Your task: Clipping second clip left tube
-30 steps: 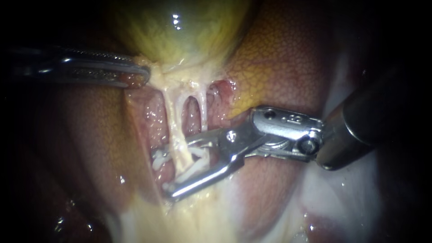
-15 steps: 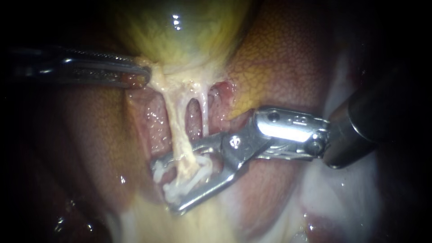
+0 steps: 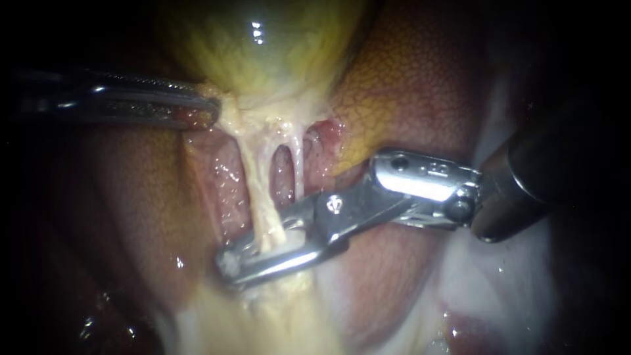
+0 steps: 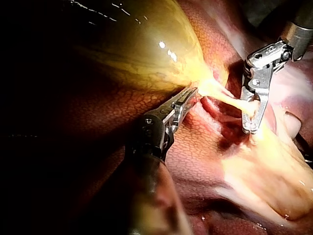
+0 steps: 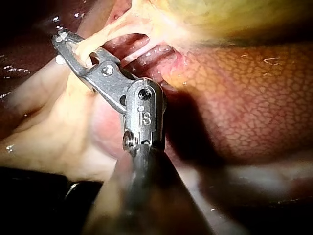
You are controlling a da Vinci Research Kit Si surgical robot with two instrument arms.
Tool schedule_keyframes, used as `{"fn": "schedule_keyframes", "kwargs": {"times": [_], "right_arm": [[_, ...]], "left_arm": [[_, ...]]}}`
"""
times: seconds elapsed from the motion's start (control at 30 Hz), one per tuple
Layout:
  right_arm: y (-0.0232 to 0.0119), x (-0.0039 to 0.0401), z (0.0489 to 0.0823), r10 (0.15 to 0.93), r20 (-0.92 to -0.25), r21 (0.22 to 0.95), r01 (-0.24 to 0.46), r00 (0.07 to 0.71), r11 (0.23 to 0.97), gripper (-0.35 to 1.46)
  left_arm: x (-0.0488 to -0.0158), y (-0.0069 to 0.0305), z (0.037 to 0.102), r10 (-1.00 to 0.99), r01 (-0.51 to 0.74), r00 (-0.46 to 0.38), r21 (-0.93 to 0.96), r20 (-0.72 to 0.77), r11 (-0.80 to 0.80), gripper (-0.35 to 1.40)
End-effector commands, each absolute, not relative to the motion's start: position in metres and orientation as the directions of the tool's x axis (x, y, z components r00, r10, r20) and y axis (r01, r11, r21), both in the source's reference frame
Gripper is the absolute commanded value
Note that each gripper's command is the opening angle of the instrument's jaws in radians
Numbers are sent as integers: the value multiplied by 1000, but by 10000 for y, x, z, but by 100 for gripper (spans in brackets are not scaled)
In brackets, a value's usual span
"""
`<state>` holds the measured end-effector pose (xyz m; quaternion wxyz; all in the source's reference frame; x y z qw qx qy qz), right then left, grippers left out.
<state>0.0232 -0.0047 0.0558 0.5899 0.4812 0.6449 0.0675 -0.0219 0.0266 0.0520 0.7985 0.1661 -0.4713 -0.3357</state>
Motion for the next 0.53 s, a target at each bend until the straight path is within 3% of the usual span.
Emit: {"fn": "schedule_keyframes", "kwargs": {"times": [0.03, 0.53], "right_arm": [[-47, 233, 558, 699, -698, 651, 547, 160, 525, -35], [-49, 232, 556, 715, -677, 672, 540, 172, 507, -35]], "left_arm": [[-220, 266, 519, -693, 379, 330, 582, 641, 720, -35], [-220, 266, 519, -693, 379, 330, 582, 641, 719, -35]]}}
